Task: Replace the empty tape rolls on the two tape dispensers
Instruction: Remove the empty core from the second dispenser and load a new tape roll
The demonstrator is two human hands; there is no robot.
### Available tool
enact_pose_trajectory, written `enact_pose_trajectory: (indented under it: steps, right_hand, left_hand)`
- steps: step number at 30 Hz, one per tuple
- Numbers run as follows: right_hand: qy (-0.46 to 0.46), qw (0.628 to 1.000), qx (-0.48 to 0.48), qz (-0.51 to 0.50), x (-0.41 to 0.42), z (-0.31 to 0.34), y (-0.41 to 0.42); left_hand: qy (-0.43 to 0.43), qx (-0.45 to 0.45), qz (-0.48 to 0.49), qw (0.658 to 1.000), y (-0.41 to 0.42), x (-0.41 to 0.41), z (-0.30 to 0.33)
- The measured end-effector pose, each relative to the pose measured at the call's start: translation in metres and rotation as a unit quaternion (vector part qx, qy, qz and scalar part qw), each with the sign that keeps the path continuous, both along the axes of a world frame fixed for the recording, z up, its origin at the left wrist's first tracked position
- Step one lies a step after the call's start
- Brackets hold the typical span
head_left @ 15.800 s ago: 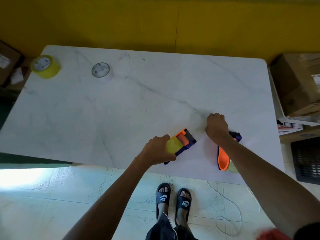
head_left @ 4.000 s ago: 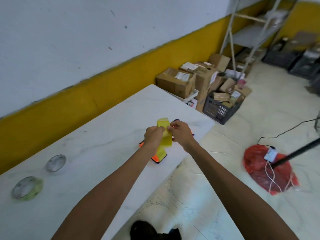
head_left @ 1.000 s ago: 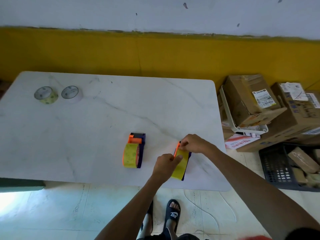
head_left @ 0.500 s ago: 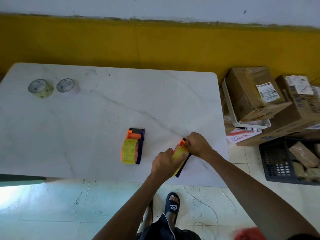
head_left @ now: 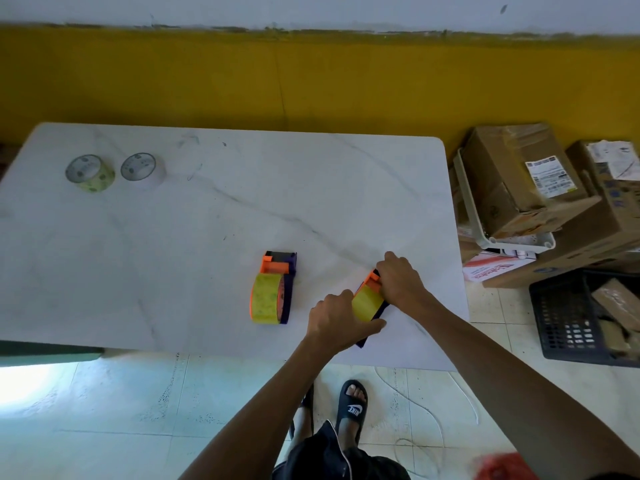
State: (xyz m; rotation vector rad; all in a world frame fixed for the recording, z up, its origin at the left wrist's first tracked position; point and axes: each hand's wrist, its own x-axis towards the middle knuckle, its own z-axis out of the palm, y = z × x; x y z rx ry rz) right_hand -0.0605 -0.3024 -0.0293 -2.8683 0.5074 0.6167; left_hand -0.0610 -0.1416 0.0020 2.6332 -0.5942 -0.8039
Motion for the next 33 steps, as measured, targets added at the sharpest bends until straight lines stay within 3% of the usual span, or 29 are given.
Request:
enact_pose_trajectory:
  steps: [10,20,23,27,33]
  right_hand:
    - [0.015,0.999,-0.009,-0.039,0.008,-0.016,-0.034]
    - [-0.034,0.988,-0.101,-0.107,0.013,-0.011,-0.081]
    - [-0.035,0.987,-0.053,-0.148,0.008,-0.017,-0.081]
    - [-0.054,0.982,0.067,-0.166,-0.008,-0.027,-0.081]
    - [-0.098,0.949,0.235,-0.187,-0.032,-0.041,-0.042]
  left_hand:
    - [-0.014,0.002,0.009,1.000,0.015,-0.013,0.000]
    - [-0.008,0.002,-0.020,1.000,0.035,-0.011,-0.002]
    - [0.013,-0.010,-0.023,1.000,0.037,-0.008,-0.004]
    - [0.031,-0.090,0.011,0.995,0.062,-0.014,-0.017]
    - [0.089,-0.189,0.100,0.973,0.094,-0.030,-0.035]
